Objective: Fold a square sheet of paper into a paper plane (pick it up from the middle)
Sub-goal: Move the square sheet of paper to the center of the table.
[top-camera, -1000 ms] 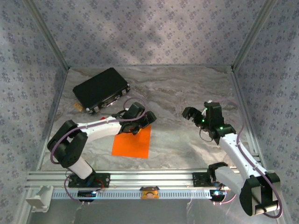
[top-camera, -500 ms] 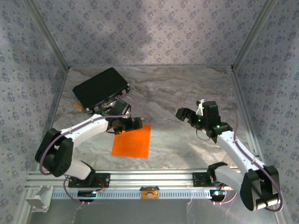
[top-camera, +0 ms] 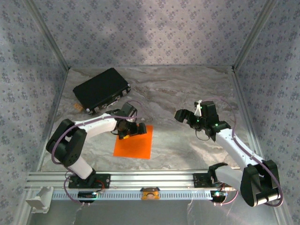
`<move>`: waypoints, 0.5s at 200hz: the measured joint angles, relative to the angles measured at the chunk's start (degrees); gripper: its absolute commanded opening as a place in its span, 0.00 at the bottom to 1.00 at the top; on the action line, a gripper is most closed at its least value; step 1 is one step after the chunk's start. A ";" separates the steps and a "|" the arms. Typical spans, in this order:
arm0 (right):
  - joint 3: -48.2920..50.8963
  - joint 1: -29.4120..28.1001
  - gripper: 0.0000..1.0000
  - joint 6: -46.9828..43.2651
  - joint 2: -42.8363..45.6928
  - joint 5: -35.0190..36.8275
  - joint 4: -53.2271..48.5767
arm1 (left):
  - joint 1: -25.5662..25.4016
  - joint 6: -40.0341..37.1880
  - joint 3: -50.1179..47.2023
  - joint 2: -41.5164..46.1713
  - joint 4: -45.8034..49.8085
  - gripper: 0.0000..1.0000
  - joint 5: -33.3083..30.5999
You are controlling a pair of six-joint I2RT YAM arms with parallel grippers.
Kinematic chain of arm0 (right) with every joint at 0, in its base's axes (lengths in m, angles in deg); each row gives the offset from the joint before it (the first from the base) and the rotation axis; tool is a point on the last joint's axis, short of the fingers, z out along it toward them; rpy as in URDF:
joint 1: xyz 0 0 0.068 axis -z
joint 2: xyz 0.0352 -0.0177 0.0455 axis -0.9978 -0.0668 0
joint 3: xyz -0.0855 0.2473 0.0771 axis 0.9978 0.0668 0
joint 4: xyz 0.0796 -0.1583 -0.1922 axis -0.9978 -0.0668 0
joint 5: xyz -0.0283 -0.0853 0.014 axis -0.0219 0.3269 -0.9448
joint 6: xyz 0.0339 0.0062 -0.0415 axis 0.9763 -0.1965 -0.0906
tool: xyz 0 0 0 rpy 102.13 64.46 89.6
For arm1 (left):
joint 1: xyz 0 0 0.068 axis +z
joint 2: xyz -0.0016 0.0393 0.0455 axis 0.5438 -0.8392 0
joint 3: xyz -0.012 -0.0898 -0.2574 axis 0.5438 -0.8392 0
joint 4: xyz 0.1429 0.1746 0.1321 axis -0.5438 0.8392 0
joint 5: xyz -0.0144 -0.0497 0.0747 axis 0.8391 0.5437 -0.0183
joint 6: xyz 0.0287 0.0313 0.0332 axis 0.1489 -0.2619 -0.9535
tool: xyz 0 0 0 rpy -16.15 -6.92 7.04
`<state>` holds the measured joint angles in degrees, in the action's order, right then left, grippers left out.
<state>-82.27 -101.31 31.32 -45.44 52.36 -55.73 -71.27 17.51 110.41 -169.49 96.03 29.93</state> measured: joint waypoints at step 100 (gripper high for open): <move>1.49 4.52 0.99 1.81 3.78 4.98 -2.23 | -8.17 9.31 12.96 -11.26 -3.02 1.00 -4.00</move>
<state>-80.79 -96.78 33.14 -41.66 57.34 -57.96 -79.44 26.82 123.38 -180.75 93.01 25.93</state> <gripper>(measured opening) 0.990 0.997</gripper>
